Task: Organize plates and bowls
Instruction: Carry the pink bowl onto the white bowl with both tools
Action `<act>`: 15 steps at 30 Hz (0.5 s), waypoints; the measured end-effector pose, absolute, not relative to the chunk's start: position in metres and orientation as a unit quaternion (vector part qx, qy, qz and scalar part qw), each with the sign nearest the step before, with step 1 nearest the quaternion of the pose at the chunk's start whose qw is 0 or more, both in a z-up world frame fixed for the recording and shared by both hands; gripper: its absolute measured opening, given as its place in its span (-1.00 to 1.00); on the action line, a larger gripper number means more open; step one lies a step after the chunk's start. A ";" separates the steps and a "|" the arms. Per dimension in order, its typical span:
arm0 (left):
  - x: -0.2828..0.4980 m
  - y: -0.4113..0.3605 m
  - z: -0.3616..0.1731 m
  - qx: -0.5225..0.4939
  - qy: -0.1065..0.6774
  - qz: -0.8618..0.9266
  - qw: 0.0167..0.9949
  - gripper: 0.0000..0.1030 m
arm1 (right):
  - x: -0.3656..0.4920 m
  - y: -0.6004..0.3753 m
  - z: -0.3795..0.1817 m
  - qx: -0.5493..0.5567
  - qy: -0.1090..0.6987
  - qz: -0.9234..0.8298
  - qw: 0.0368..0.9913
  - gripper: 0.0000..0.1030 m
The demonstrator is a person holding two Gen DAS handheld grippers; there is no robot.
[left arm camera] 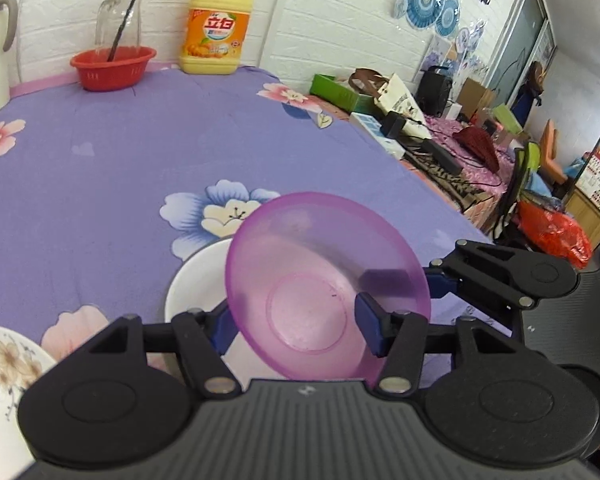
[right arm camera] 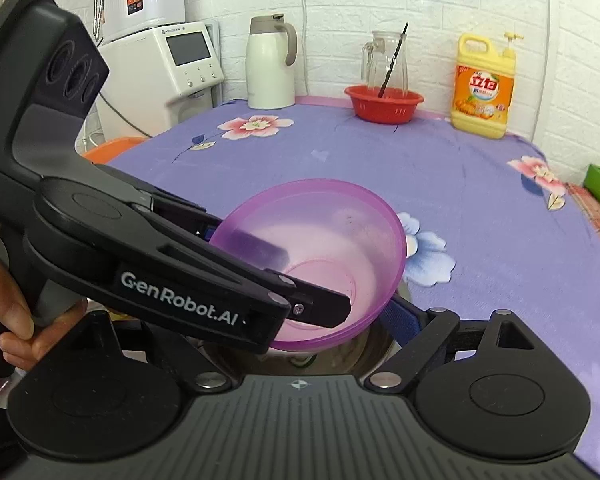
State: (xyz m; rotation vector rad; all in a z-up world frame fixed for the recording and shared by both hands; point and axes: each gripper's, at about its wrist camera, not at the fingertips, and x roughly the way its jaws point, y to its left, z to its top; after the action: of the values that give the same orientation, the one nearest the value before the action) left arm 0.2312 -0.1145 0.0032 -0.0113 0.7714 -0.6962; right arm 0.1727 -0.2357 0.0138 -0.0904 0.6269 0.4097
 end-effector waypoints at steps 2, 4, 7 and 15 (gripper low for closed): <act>0.232 -0.112 0.003 0.002 0.367 -0.322 0.872 0.20 | 0.171 -0.237 0.010 -0.039 0.306 0.208 0.928 1.00; 0.233 -0.108 0.003 0.000 0.367 -0.313 0.876 0.42 | 0.168 -0.241 0.007 -0.029 0.304 0.212 0.928 1.00; 0.232 -0.095 0.008 -0.015 0.365 -0.313 0.877 0.58 | 0.167 -0.247 0.004 -0.013 0.310 0.212 0.927 1.00; 0.227 -0.071 0.025 -0.054 0.335 -0.296 0.893 0.86 | 0.137 -0.264 0.014 0.019 0.276 0.199 0.940 1.00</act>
State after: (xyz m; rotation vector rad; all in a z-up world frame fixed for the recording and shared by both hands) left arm 0.2273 -0.0709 0.0249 -0.1110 0.6946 -0.6141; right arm 0.1368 -0.2638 0.0143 0.0378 0.5638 0.4060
